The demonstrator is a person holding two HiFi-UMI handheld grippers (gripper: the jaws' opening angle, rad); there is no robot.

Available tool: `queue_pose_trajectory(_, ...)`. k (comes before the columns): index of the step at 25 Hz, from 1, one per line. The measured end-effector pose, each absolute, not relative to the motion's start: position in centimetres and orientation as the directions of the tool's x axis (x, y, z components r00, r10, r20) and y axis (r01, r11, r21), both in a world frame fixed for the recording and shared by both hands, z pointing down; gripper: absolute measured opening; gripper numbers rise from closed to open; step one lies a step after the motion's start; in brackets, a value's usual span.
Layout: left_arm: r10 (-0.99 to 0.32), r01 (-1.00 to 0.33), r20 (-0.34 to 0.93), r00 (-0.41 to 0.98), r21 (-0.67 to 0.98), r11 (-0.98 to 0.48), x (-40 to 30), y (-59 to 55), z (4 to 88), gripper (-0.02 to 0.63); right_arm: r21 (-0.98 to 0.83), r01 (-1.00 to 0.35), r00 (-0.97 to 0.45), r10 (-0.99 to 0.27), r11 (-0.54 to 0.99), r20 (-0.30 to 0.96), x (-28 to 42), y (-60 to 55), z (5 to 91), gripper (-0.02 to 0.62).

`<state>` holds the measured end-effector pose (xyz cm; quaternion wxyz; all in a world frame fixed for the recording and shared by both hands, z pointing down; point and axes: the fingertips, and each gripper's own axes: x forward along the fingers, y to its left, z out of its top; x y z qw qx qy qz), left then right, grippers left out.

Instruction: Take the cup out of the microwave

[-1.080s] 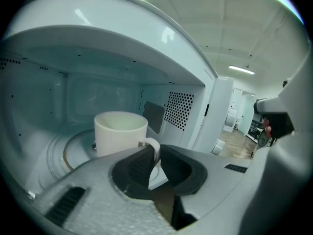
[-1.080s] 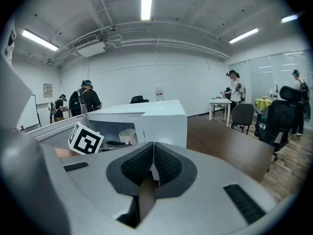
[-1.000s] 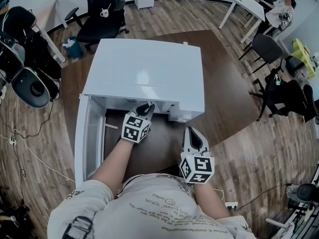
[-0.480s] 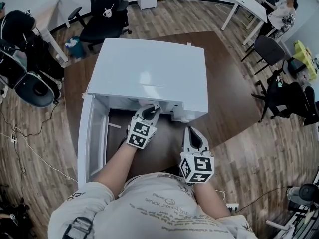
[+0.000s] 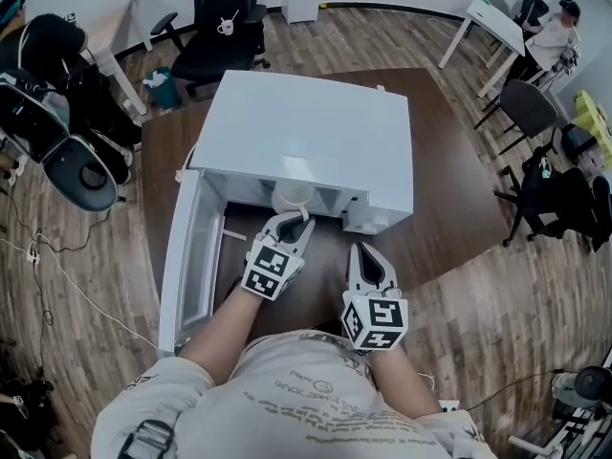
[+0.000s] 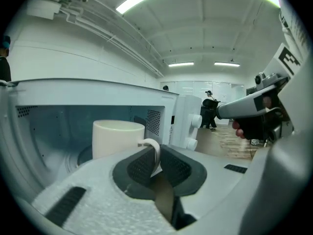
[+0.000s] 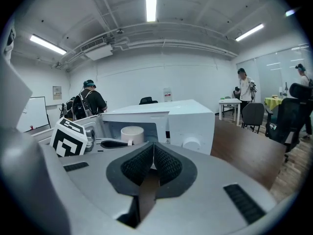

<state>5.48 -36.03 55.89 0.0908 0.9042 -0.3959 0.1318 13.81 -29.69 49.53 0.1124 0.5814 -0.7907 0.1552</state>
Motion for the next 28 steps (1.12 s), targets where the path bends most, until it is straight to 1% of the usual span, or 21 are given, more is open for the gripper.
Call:
queue_pose_trajectory(7,-0.701,-0.739,0.289,0.652,0.034,-0.673,3.8,-32.2,53.4,0.043,-0.136,-0.925,-0.38,-0.872,0.355,0.31,10.2,-29.0,49.0,0.017)
queue_pose_trajectory(12,-0.687,-0.73,0.268,0.676,0.113,-0.674,3.0,-29.5,51.6,0.043,-0.126,-0.902,-0.431,-0.859,0.413,0.276,8.4,-28.6,47.9,0.015)
queue_pose_trajectory(14,-0.686,-0.724,0.249,0.684,0.114,-0.681,2.7,-28.6,50.3,0.043,-0.13,-0.896,-0.445,-0.855,0.425,0.267,8.1,-28.4,47.6,0.015)
queue_pose_trajectory(17,-0.688,-0.715,0.226,0.69,0.066,-0.696,2.3,-27.4,48.7,0.043,-0.132,-0.889,-0.458,-0.85,0.439,0.26,7.4,-28.1,47.1,0.014)
queue_pose_trajectory(28,-0.694,-0.715,0.185,0.696,0.08,-0.695,2.2,-26.6,47.5,0.044,-0.114,-0.881,-0.473,-0.846,0.46,0.247,7.0,-27.5,46.8,0.014)
